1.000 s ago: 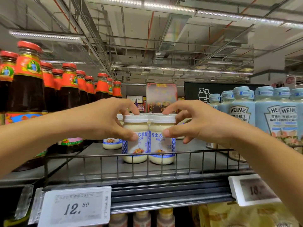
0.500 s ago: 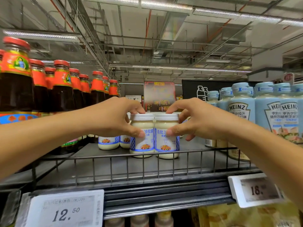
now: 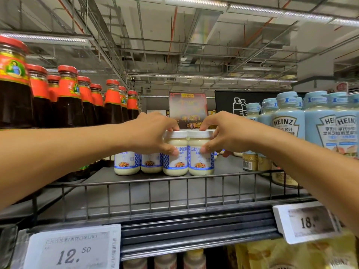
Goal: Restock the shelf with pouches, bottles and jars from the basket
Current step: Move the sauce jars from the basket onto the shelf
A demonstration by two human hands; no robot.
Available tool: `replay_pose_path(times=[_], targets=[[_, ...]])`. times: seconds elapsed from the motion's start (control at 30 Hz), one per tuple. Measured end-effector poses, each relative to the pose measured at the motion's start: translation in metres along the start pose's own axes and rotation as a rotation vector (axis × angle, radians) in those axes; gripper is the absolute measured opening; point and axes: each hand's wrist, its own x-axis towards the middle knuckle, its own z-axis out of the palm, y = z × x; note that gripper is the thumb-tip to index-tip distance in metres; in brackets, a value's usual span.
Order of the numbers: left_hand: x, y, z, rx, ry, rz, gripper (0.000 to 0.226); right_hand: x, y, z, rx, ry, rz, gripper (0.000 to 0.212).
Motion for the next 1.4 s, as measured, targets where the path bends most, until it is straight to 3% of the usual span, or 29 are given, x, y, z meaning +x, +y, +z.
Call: replay_pose_path(times=[0.3, 0.47, 0.97, 1.4], targets=[[0.015, -0.003, 0.008, -0.009, -0.035, 0.025, 0.061, 0.014, -0.002, -0.001, -0.209, -0.069, 0.058, 0.061], [0.02, -0.005, 0.014, -0.019, -0.017, 0.007, 0.057, 0.019, -0.005, 0.003, -0.359, -0.06, 0.029, 0.052], [0.027, -0.014, 0.026, 0.005, -0.04, -0.023, 0.071, 0.029, -0.005, 0.008, -0.409, -0.107, 0.013, 0.05], [0.019, -0.01, 0.02, -0.031, -0.035, 0.001, 0.069, 0.02, -0.006, 0.008, -0.411, -0.101, 0.007, 0.055]])
